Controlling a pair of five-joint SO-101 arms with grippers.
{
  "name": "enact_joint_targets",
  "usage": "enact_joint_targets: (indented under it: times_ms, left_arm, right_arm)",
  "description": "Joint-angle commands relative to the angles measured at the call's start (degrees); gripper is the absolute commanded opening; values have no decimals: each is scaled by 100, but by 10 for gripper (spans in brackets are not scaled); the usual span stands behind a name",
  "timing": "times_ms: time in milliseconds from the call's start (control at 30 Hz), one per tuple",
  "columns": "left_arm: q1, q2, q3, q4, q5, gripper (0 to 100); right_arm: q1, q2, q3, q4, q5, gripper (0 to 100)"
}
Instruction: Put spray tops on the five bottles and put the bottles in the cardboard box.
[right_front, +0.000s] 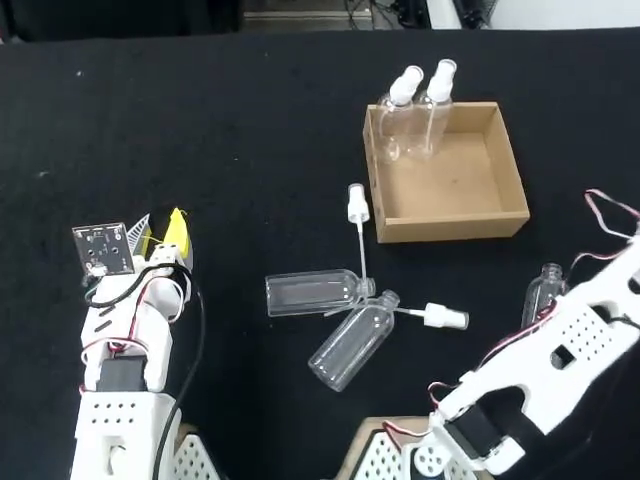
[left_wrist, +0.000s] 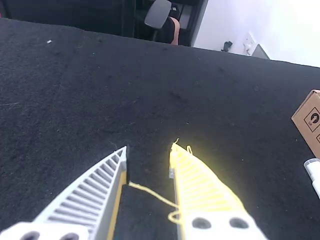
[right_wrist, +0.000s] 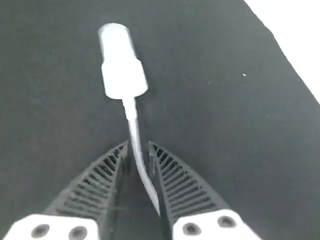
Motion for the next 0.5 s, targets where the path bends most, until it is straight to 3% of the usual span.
enact_joint_targets:
  times_ms: [0,300,467]
  left_arm:
    - [-40,-70,136,-26,35,139]
    - [-40,-70,136,-26,35,139]
    - [-40,-70,136,-26,35,140]
  right_arm:
    - [44,-119,-673,1116,-18,10]
    - [44,-295,-655,1503,-9,15]
    - [-62,-409,-629,905,-9,169]
